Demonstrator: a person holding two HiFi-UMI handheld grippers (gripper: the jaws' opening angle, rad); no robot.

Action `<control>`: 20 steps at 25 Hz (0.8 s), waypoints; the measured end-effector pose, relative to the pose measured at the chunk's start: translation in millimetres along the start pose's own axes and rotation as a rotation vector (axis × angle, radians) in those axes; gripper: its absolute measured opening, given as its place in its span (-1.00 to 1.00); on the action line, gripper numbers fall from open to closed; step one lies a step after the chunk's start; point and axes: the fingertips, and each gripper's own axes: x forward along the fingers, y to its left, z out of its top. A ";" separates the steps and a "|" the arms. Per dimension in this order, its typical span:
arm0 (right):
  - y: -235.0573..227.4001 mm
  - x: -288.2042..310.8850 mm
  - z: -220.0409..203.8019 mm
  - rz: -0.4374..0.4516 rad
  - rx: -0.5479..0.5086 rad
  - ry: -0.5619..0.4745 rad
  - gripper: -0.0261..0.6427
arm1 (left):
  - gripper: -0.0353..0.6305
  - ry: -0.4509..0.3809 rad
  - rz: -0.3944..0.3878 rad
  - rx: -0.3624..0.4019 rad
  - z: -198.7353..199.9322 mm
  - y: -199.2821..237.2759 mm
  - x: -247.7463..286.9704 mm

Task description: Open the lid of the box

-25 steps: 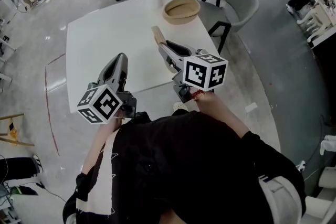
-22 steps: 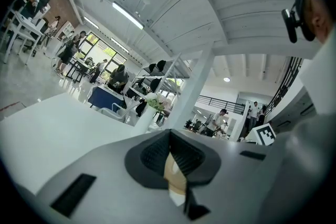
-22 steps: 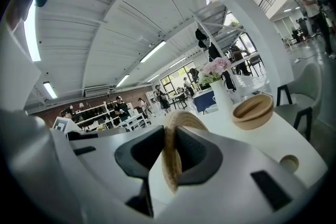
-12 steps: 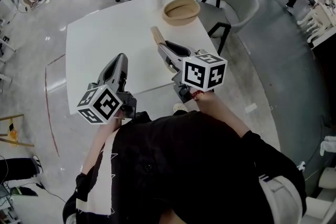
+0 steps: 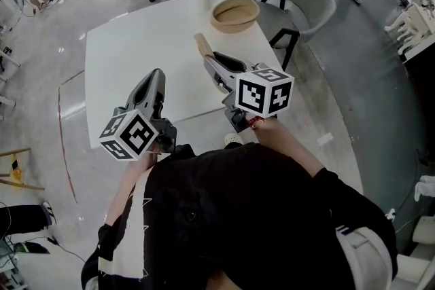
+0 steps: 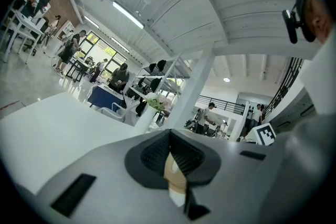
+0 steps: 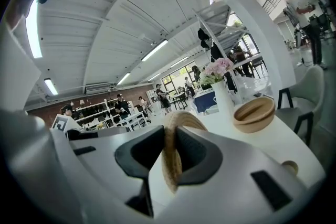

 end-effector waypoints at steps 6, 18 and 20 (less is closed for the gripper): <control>0.7 -0.7 0.2 0.005 0.030 -0.012 -0.67 | -0.87 -0.002 -0.004 -0.003 -1.0 0.7 -1.7; -3.9 0.0 -0.9 -0.021 -0.002 -0.006 -0.66 | -0.87 -0.008 0.002 -0.004 -1.1 1.8 -1.3; -3.7 0.2 -0.6 -0.021 -0.002 -0.005 -0.66 | -0.87 -0.008 0.004 -0.004 0.0 2.1 -1.7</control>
